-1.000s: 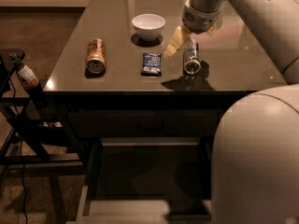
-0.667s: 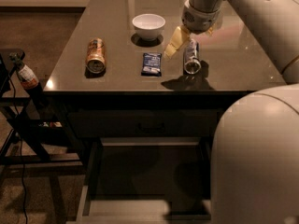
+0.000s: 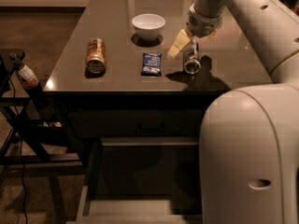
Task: Place redbull can into middle drawer
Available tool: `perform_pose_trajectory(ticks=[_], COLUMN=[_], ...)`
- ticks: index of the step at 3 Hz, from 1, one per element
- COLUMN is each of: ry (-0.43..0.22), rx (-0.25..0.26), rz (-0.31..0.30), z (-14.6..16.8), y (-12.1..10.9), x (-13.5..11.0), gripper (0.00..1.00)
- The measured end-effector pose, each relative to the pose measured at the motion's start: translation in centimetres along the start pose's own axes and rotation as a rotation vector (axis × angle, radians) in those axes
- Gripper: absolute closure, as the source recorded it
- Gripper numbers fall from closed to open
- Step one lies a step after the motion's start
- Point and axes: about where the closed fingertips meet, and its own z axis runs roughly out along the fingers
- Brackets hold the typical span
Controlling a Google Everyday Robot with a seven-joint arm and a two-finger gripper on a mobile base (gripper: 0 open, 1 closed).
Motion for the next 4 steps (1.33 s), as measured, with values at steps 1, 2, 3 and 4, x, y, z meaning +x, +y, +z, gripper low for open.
perform_pose_trajectory(ticks=[1, 2, 3, 4], ry=[0.002, 0.011, 0.027, 0.027], rx=[-0.005, -0.014, -0.016, -0.016], rz=[0.004, 0.006, 0.007, 0.007], z=[1.2, 2.3, 3.4, 3.4], y=[-0.8, -1.2, -1.6, -1.6], x=[-0.5, -0.7, -0.5, -0.5], gripper=[0.00, 0.00, 0.00, 0.19])
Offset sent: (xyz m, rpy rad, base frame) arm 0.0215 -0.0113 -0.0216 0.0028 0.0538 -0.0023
